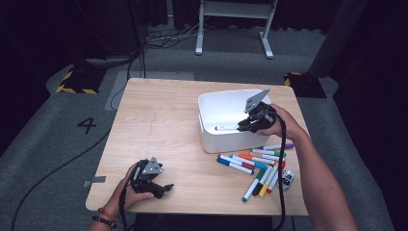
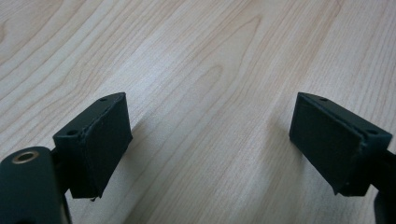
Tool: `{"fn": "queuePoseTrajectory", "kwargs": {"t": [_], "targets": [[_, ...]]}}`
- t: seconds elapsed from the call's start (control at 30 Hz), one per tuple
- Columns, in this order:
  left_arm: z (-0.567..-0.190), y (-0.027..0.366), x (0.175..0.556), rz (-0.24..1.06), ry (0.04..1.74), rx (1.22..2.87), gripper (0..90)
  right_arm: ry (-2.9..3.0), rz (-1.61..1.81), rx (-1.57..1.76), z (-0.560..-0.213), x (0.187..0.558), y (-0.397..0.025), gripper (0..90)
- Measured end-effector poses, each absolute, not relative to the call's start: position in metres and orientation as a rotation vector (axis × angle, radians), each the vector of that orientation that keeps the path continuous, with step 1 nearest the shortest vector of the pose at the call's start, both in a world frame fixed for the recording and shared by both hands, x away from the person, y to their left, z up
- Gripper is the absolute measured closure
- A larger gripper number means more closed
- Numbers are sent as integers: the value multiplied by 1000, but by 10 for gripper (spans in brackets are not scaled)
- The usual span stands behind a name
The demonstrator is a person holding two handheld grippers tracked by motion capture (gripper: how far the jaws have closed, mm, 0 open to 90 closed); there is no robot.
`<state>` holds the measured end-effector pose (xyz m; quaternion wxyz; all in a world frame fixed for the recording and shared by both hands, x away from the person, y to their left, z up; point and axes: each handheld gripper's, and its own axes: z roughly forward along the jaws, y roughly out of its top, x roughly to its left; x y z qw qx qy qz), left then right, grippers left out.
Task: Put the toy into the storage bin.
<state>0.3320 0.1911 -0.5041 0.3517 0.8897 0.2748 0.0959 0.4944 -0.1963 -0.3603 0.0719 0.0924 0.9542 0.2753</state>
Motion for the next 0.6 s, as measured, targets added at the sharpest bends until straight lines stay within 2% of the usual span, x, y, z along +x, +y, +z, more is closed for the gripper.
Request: {"fn": "queuePoseTrajectory", "kwargs": {"t": [0.27, 0.33, 0.4, 0.6], "targets": [[-504, 191, 332, 248, 711, 2303, 131, 2845, 849, 301, -360, 493, -195, 699], [-504, 191, 332, 248, 711, 2303, 131, 2812, 837, 338, -359, 492, -195, 650], [-504, 191, 332, 248, 711, 2303, 131, 2792, 859, 333, -358, 491, -196, 650], [-504, 191, 332, 248, 711, 2303, 131, 2616, 1050, 421, -339, 476, -216, 612]]}}
